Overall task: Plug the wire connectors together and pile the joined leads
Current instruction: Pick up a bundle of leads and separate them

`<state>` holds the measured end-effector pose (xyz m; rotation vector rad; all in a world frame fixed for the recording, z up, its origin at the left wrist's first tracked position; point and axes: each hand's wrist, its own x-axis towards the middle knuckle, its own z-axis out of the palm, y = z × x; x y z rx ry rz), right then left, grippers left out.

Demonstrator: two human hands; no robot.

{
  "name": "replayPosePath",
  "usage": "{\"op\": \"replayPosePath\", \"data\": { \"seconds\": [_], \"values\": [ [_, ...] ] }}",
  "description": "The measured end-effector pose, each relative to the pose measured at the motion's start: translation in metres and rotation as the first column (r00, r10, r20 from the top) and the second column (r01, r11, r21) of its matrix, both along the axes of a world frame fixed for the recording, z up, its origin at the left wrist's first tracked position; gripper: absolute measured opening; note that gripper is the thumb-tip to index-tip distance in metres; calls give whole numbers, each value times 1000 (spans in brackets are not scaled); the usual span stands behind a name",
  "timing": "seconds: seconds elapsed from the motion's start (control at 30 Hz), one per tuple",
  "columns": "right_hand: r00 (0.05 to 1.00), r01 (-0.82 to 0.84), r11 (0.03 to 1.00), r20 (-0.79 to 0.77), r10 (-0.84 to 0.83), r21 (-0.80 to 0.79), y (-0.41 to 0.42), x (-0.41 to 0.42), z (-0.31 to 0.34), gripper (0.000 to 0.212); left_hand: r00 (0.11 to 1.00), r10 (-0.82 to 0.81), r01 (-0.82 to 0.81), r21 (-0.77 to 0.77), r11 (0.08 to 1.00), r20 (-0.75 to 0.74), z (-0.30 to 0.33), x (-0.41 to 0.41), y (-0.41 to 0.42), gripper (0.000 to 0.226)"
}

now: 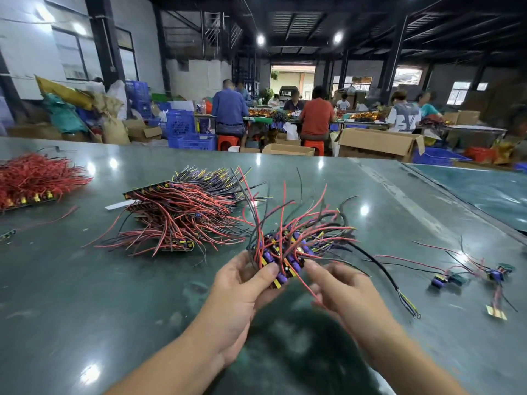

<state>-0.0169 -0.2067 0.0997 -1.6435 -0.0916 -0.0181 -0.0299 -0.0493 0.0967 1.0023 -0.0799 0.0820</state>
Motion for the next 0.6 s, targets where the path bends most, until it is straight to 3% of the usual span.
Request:
{"op": "replayPosePath", "data": {
  "seconds": [0.03,0.1,0.23,0.37,0.5,0.57,0.6],
  "values": [
    [990,87,992,120,-76,-91,1,1,-1,35,999,37,-37,23,999,24,-1,1,0,26],
    [958,171,981,246,-144,-92,1,2,-3,19,994,83,-87,58,995,69,-2,1,0,23],
    [977,55,994,199,-72,91,4,3,-4,8,981,101,-129,169,977,163,-4,2,0,16],
    [984,-11,989,180,-15,146,5,4,-6,10,949,100,-205,347,915,298,-6,4,0,35],
    [916,54,998,395,-65,39,2,3,-7,30,915,93,-296,494,818,393,-8,6,3,46],
    [872,58,998,485,-62,22,-4,9,-10,23,908,81,-322,562,761,411,-10,7,5,50],
    [854,60,998,517,-58,14,-4,10,-10,29,908,85,-331,579,745,410,-11,7,6,52]
  ]
}}
